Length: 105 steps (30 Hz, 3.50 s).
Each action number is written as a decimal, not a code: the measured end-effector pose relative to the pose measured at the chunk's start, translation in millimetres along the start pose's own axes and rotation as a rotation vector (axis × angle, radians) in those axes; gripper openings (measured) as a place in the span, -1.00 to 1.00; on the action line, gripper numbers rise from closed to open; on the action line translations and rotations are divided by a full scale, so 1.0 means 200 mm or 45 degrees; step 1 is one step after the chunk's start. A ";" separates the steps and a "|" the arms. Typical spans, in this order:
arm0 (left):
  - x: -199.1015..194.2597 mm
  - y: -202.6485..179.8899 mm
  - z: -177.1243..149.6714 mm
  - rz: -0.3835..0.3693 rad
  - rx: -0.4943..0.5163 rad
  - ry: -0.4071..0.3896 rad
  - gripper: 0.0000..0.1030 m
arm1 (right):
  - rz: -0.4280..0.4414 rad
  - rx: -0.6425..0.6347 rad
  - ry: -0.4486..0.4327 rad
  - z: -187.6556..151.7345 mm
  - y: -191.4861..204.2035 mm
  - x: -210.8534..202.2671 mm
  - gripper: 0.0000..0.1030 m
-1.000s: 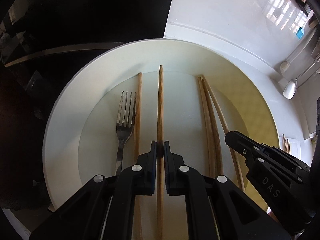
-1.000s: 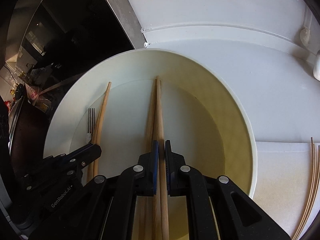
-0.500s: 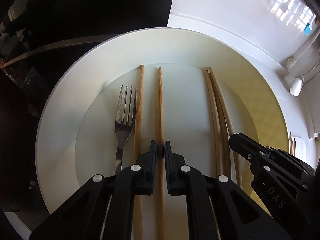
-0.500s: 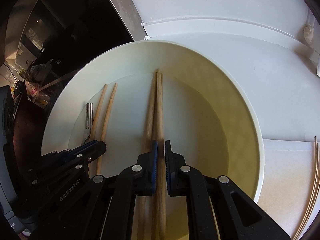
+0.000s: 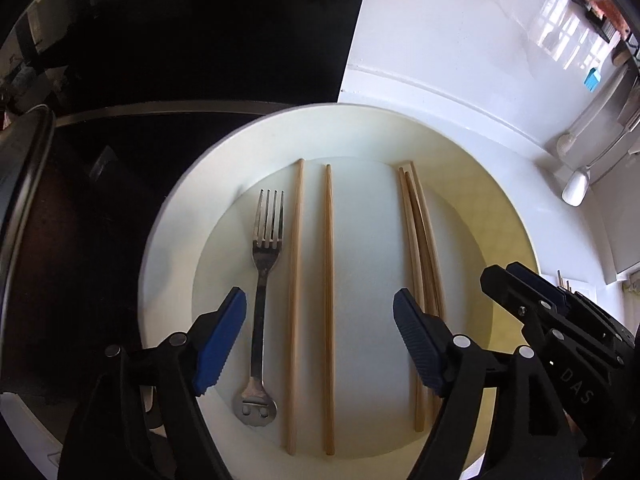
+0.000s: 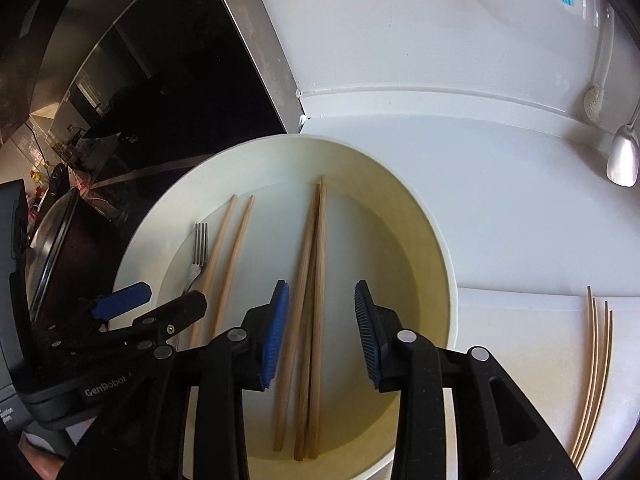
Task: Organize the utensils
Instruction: 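Move both open tools back over the remaining chopsticks on the board, then close the right tool on a single wooden chopstick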
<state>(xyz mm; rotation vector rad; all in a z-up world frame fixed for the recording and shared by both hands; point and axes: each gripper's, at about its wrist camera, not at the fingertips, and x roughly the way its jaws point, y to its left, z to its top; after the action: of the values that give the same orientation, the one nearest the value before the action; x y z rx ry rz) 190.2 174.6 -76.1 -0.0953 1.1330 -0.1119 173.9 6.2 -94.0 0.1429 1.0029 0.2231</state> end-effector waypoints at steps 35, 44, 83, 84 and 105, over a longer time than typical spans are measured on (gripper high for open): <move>-0.36 -0.12 -0.27 -0.019 0.220 -0.150 0.80 | -0.224 0.268 -0.127 -0.54 -0.12 -0.54 0.20; -0.33 -0.45 -0.36 -0.138 0.377 -0.148 0.85 | -0.415 0.470 -0.137 -0.79 -0.46 -0.75 0.20; -0.11 -1.25 -0.85 0.099 0.208 -0.172 0.88 | -0.180 0.254 -0.211 -0.93 -1.36 -0.72 0.21; -0.09 -1.25 -0.85 0.089 0.204 -0.172 0.88 | -0.181 0.256 -0.217 -0.92 -1.36 -0.71 0.21; 0.08 -1.20 -0.82 0.051 0.166 -0.193 0.88 | -0.239 0.194 -0.244 -0.91 -1.33 -0.57 0.21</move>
<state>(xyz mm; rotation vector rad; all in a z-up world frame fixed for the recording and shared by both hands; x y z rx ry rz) 37.9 -68.4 -127.5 0.0345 0.9735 -0.1403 -8.0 -276.5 -155.2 0.2037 0.8360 -0.0388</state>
